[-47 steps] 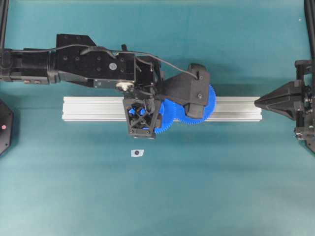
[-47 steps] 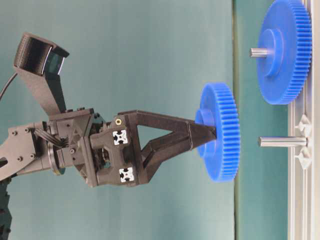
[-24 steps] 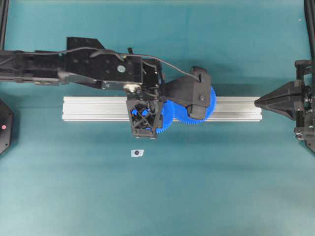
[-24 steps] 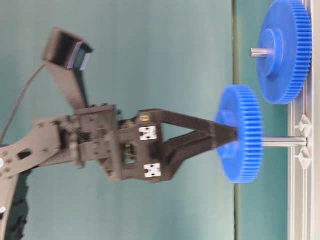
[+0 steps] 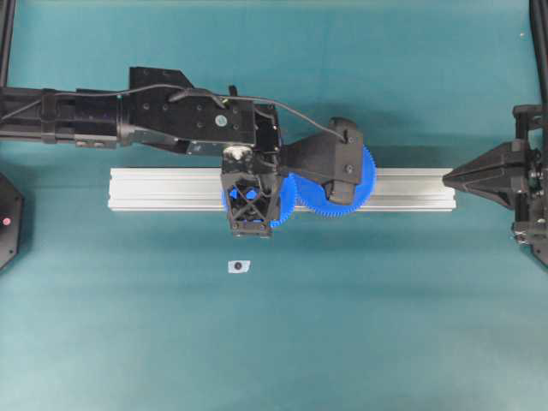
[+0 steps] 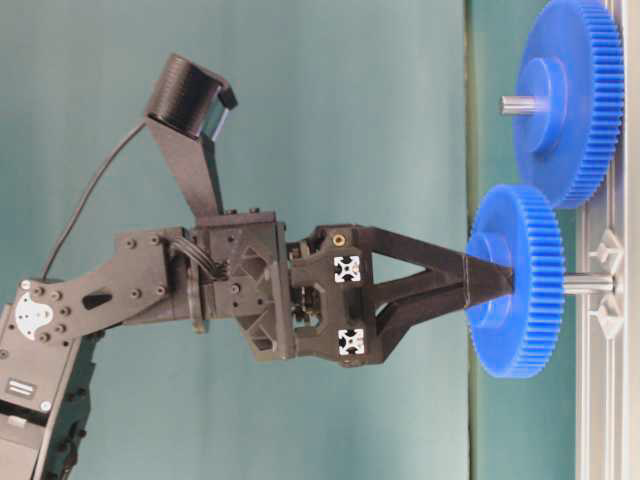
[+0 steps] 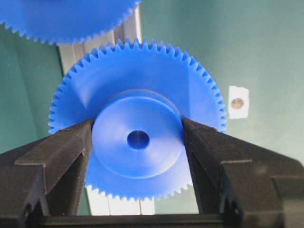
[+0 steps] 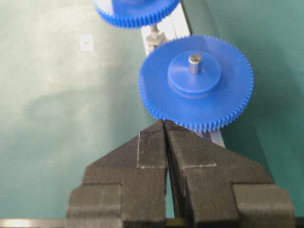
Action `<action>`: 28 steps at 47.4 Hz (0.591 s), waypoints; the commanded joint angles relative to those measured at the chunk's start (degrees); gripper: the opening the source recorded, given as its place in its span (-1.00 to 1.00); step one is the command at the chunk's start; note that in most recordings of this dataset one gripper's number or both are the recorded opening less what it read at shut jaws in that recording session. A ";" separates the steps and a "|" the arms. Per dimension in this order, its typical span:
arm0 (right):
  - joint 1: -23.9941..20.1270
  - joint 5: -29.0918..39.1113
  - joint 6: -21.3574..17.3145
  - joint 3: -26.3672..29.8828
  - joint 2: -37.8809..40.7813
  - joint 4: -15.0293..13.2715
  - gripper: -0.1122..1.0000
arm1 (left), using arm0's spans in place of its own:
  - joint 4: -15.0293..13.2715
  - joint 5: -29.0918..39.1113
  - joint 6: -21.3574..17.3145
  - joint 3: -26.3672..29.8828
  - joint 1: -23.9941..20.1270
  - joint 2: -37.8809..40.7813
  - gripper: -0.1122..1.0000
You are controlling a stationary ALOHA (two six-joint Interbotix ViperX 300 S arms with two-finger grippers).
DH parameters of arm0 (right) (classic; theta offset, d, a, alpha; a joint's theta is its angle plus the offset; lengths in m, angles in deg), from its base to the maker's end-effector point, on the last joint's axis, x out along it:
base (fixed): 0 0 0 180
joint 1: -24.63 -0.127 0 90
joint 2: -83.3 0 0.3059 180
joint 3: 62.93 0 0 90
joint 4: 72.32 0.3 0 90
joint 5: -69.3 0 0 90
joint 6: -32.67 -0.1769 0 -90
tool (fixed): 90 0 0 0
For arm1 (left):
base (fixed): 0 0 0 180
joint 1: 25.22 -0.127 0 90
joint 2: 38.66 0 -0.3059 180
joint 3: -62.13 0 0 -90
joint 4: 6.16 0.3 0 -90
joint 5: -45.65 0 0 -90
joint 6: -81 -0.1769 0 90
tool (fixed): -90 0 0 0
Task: Find the location of the shaft and insert the small gear.
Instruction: 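Align the gear's bore with the left shaft and push it on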
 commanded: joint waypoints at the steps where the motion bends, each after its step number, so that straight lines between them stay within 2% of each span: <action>1: 0.18 -0.44 -0.62 0.53 0.35 0.00 -0.73 | 0.26 -0.44 -0.09 0.00 -0.79 -1.41 0.34; 13: 0.18 -0.44 -0.62 0.53 0.26 0.00 -0.73 | 0.09 -0.62 -1.49 -1.49 -1.58 -1.32 0.34; 28: 0.18 -0.44 -0.62 0.53 0.26 0.00 -0.73 | 0.26 -0.62 -2.02 -0.79 -3.69 -1.49 0.34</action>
